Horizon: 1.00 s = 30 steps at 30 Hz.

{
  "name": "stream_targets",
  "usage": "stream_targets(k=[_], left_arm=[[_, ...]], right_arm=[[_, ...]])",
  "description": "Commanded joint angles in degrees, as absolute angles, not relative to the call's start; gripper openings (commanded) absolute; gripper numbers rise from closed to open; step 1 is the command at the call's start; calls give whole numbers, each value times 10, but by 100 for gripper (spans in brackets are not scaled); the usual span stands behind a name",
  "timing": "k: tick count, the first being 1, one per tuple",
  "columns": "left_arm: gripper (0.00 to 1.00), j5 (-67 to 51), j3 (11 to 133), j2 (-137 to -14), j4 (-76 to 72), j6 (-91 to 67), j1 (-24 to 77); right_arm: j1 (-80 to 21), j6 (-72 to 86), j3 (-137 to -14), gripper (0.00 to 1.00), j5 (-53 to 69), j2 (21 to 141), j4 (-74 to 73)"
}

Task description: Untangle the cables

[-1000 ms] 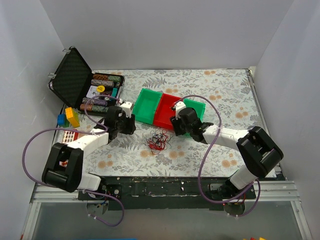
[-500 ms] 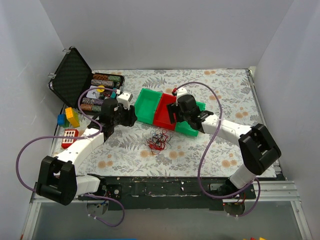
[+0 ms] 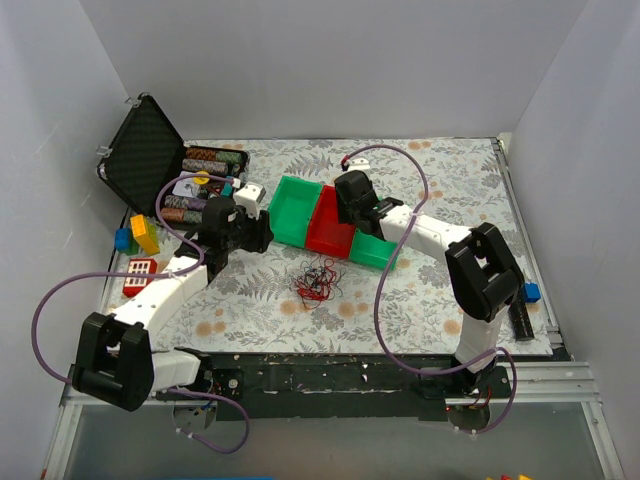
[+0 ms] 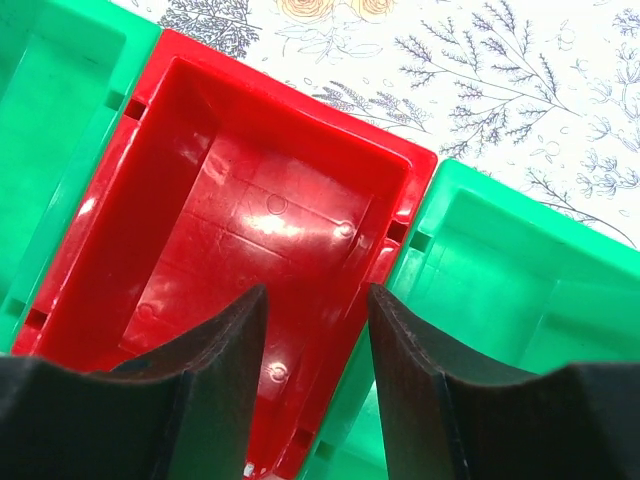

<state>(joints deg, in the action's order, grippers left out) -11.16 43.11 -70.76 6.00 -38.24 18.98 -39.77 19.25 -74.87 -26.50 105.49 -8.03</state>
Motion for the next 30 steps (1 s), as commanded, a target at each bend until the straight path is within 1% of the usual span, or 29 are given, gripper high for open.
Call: stream_targets(k=[1,4,5,7,14,19,23,27,30], left_arm=[[43,-123,450,-679,58,-370,192],[43,-127,449,-674,57,-367,192],[43,-127,447,-674,57,-364,192],[43,-126,446,-672,55,-361,192],[43,-122,444,-666,55,-357,192],[43,-115,436,-662,54,-351,192],[43,-113,429,-664,49,-349,193],[43,-113,428,-666,47,-350,192],[43,-112,427,-664,46,-350,192]], right_arm=[[-401,212,-732,54,-268,1056,-133],[-402,207,-723,67,-293,1034,-150],[-403,207,-720,70,-307,1025,-156],[-402,214,-711,72,-323,1011,-163],[-403,233,-720,70,-354,997,-182],[-404,212,-681,70,-327,936,-116],[-404,205,-657,70,-351,902,-94],[-403,242,-677,72,-402,939,-154],[-403,270,-703,73,-402,979,-194]])
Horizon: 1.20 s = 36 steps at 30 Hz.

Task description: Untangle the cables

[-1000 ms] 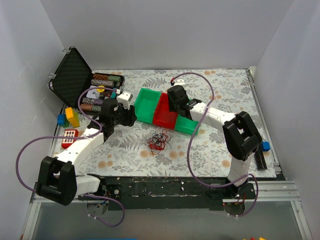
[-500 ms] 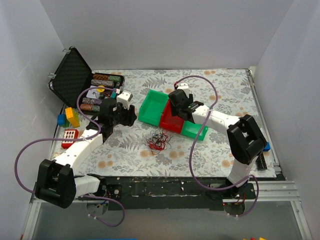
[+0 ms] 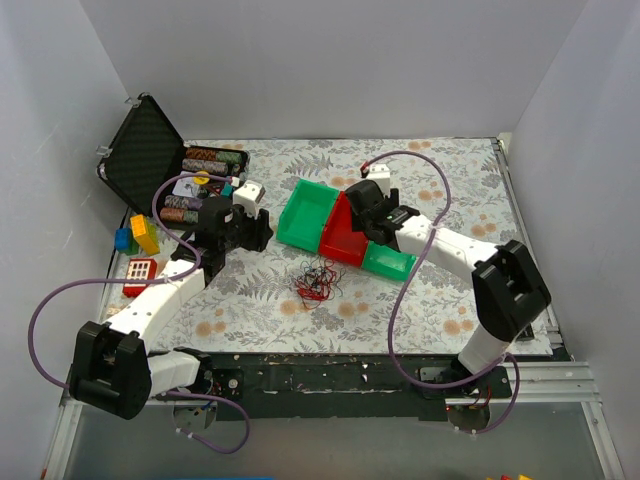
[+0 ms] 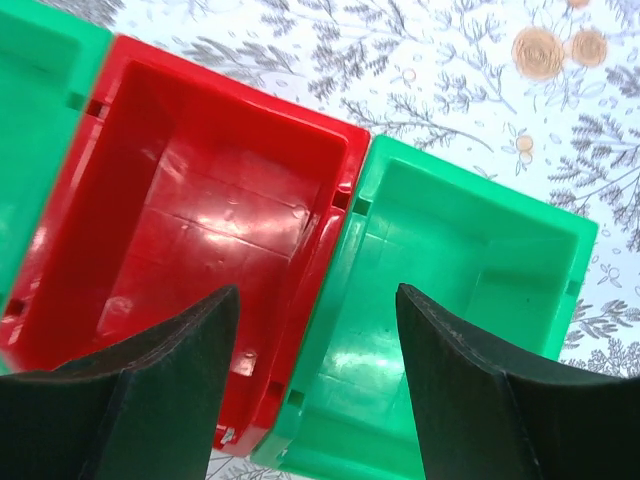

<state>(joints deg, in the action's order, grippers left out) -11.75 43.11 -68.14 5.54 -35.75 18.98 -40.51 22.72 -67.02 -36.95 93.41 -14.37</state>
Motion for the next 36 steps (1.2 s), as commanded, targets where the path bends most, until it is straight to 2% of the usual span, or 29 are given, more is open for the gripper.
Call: stream_targets(k=[1,6,8,12,14,17,22,29,31,36], left_arm=[[43,-109,428,-663,46,-350,192],[43,-102,421,-655,47,-348,192],[44,-98,418,-652,47,-348,192],[43,-100,413,-650,47,-350,192],[44,-102,412,-650,47,-348,192],[44,-95,408,-645,45,-338,192],[45,-115,393,-626,54,-314,192],[48,-278,378,-606,124,-255,198],[51,-314,377,-613,150,-232,201],[55,-348,369,-641,167,-168,215]], right_arm=[[-403,276,-705,73,-396,987,-192],[-396,287,-717,72,-375,1022,-178],[-393,290,-722,69,-370,1037,-178],[-390,278,-708,56,-350,1048,-153],[-391,254,-686,45,-327,1041,-118],[-392,225,-670,41,-302,1034,-79],[-394,201,-681,40,-289,1050,-69],[-408,186,-682,40,-261,1056,-42],[-409,186,-692,43,-259,1059,-47],[-409,193,-708,64,-266,1049,-58]])
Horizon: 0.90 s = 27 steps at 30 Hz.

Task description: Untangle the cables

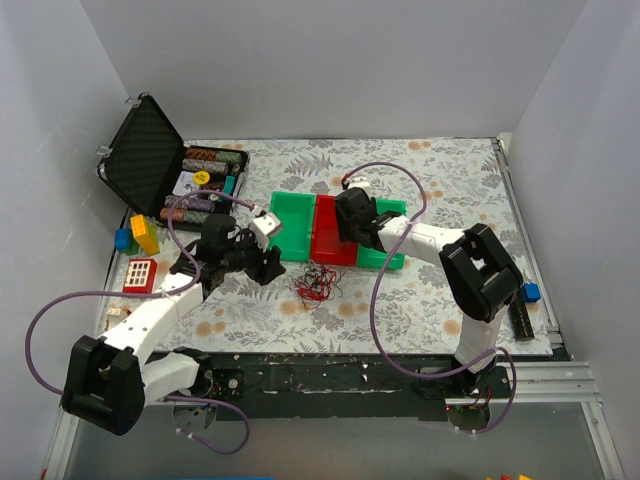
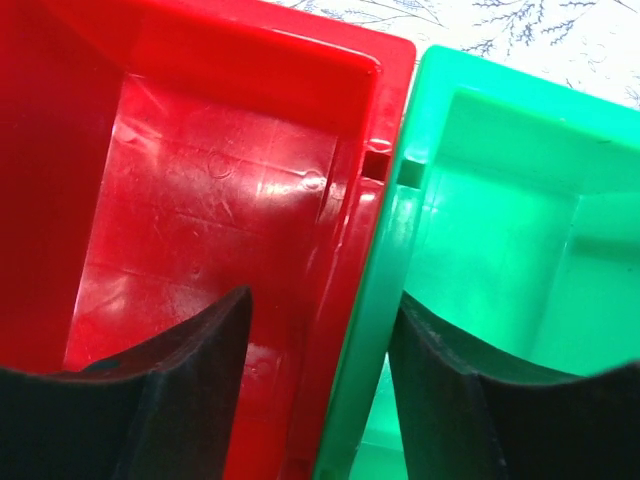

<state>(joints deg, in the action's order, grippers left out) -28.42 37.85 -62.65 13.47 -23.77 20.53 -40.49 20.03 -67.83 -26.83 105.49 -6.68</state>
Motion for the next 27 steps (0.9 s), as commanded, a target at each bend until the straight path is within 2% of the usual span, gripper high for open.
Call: stream_targets(k=[1,3,9,12,16,19,27], left_arm=[[55,-349,370,-649,161,-157,218],[56,-347,378,-677,149,-137,221],[57,-347,430,-749,120,-68,225],[57,-356,445,-773,126,-45,226],[49,-378,455,-783,139,-31,230],[47,-402,461,-787,163,-24,235],[48,-402,456,-804,164,-2,255]], right_arm=[[-409,196,-705,66,-268,1041,-60],[-409,198,-690,71,-268,1007,-58],[-409,189,-604,72,-233,904,-18],[-409,175,-556,66,-184,854,31],[-408,157,-517,56,-120,821,59],[-408,142,-491,54,-62,802,80],[-407,140,-416,68,108,742,129]])
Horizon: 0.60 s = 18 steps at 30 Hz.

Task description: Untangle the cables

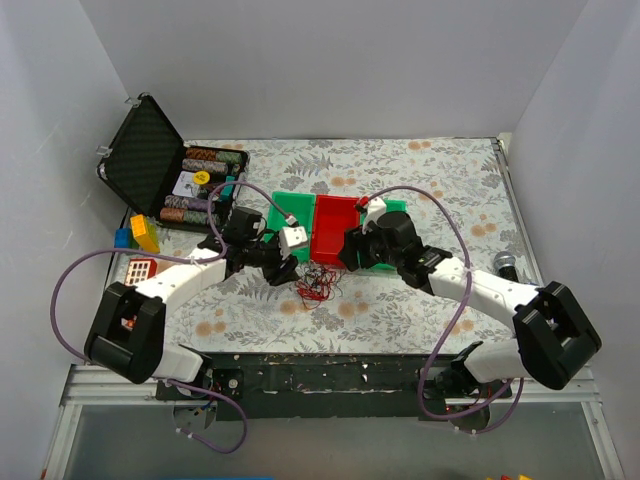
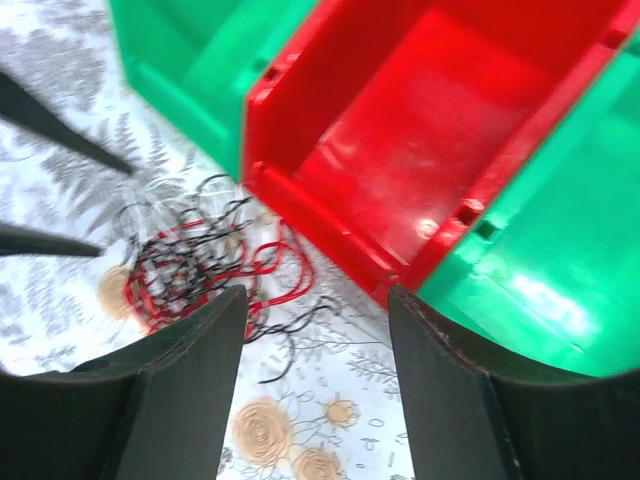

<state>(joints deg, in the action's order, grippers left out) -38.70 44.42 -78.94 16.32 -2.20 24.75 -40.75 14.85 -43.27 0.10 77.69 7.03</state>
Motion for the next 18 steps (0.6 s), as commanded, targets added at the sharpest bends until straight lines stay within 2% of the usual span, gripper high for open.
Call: stream_targets(k=[1,4,7,9,12,18], left_arm=[[47,-399,456,-806,157,-3,256],[40,-394,457,-813,149,21,257],[20,-393,458,-813,149,25,258],[11,-392,457,-810,150,20,258],[4,-390,455,-799,160,13,258],[0,-386,440,-763,174,-13,258]], right_arm=[[-407,141,-409,68,124,737,135],[-407,149,-401,70,176,739,153],[-406,161,-405,70,235,760,175],[-406,169,-414,69,268,779,184],[-406,172,-426,69,308,813,193],[-409,172,-439,66,323,852,198]])
